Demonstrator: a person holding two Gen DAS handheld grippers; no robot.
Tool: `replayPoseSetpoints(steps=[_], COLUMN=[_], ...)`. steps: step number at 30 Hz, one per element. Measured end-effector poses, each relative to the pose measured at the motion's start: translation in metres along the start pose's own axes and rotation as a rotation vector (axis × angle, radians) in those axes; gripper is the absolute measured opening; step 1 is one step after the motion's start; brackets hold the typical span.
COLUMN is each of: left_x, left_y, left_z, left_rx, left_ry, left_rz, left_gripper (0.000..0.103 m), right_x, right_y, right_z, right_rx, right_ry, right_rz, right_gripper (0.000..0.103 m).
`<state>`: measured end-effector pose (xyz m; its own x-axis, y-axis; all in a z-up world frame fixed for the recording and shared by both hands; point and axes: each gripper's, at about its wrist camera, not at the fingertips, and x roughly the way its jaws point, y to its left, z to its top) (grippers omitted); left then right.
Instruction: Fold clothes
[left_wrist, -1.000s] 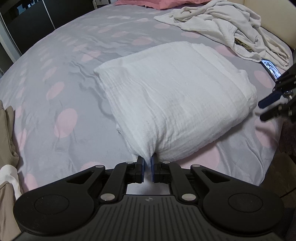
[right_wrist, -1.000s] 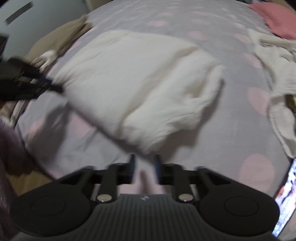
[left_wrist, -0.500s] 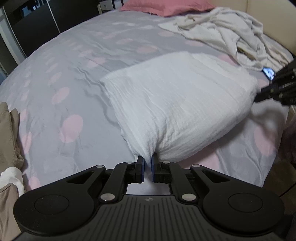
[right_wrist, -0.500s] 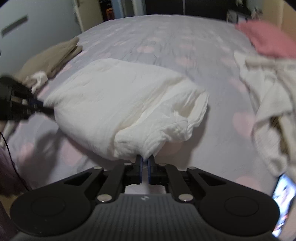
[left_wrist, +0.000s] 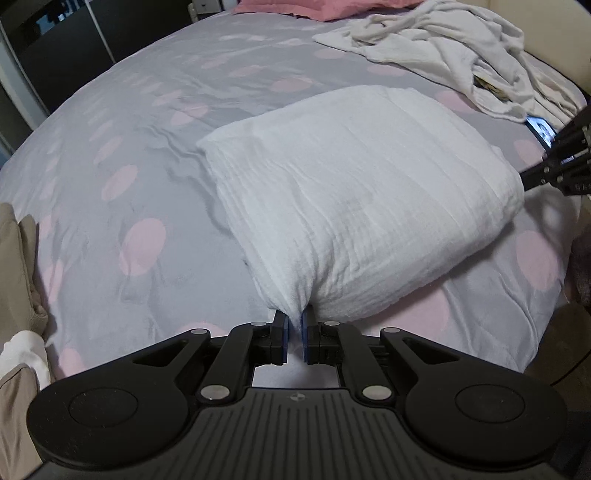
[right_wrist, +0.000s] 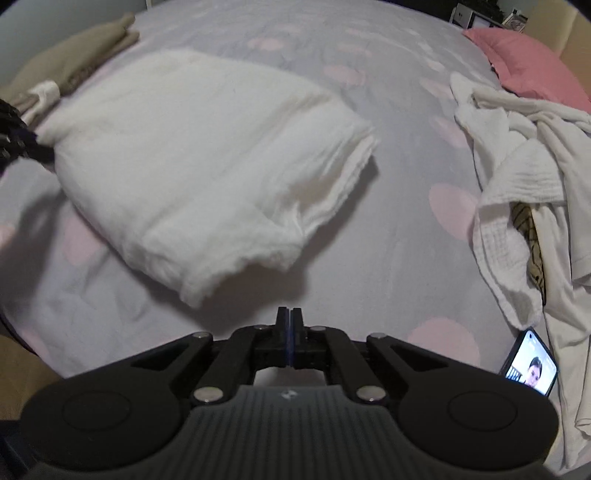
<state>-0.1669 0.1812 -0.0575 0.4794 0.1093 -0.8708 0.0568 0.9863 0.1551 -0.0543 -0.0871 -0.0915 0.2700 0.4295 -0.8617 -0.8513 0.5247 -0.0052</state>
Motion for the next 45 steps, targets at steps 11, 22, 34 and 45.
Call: replayPoseSetpoints(steps=[11,22,34,45], left_x=[0.002,-0.004,0.003,-0.043], left_y=[-0.002,-0.002,-0.006,0.015], left_z=[-0.001,0.001,-0.004,0.006], left_rx=[0.005,-0.005,0.043,-0.114], left_ry=[0.015,-0.012,0.019,-0.117], left_rz=[-0.003,0.011,0.037,-0.007], left_gripper=[0.006,0.006,0.006,0.042], right_x=[-0.002,0.013,0.015,-0.009], right_y=[0.035,0.038,0.071,0.033], right_z=[0.003,0.002,-0.02,-0.005], right_rx=[-0.098,-0.08,-0.459,-0.21], right_ry=[0.004,-0.055,0.038,-0.029], right_rz=[0.153,0.092,-0.112,-0.238], right_gripper=[0.045,0.009,0.0,0.041])
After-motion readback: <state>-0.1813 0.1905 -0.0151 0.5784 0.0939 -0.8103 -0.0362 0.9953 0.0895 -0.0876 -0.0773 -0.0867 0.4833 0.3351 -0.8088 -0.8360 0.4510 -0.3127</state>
